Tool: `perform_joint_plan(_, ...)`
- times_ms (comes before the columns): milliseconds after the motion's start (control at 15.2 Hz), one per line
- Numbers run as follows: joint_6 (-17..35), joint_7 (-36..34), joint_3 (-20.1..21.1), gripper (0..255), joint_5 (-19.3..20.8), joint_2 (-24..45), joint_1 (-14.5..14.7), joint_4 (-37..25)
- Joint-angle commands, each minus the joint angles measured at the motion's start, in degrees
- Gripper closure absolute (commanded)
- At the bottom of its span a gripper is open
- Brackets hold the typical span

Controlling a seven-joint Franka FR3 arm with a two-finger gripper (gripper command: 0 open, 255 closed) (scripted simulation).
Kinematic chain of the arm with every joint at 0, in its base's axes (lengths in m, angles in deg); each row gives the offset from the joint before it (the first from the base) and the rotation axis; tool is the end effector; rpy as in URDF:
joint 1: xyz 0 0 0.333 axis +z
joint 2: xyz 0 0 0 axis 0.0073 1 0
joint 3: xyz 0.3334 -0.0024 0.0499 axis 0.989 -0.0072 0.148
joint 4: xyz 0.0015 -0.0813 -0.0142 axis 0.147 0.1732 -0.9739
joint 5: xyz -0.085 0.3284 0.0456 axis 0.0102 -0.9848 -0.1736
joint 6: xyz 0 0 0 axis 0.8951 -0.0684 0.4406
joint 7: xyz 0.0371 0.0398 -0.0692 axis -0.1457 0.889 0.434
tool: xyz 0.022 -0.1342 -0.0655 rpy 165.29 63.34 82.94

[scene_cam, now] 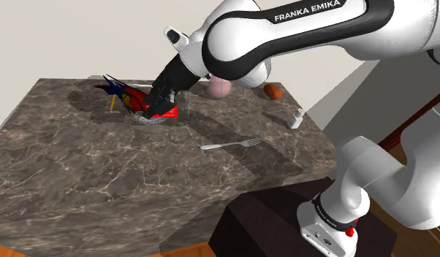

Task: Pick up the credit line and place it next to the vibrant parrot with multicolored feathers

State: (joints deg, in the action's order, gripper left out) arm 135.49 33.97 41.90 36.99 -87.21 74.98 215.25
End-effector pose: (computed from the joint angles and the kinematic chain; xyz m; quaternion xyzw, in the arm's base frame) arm 0.4398 0.3073 0.4902 -0.7940 -0.5001 -0.2916 0.1858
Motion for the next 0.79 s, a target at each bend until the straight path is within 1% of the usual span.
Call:
perform_joint_plan(0,-1.38,1.50,-0.70,255,-4.52,5.53,1.28,-5.13)
perform_joint_plan(132,-3.46,2.54,-0.74,255,-8.26,10.86,1.10,-10.51)
perform_joint_plan(198,-4.31,2.73,-0.54,255,-9.53,12.94,0.73,-12.71)
perform_joint_plan(726,-1.52,9.93,1.54,255,-17.60,16.15,-0.87,-10.88)
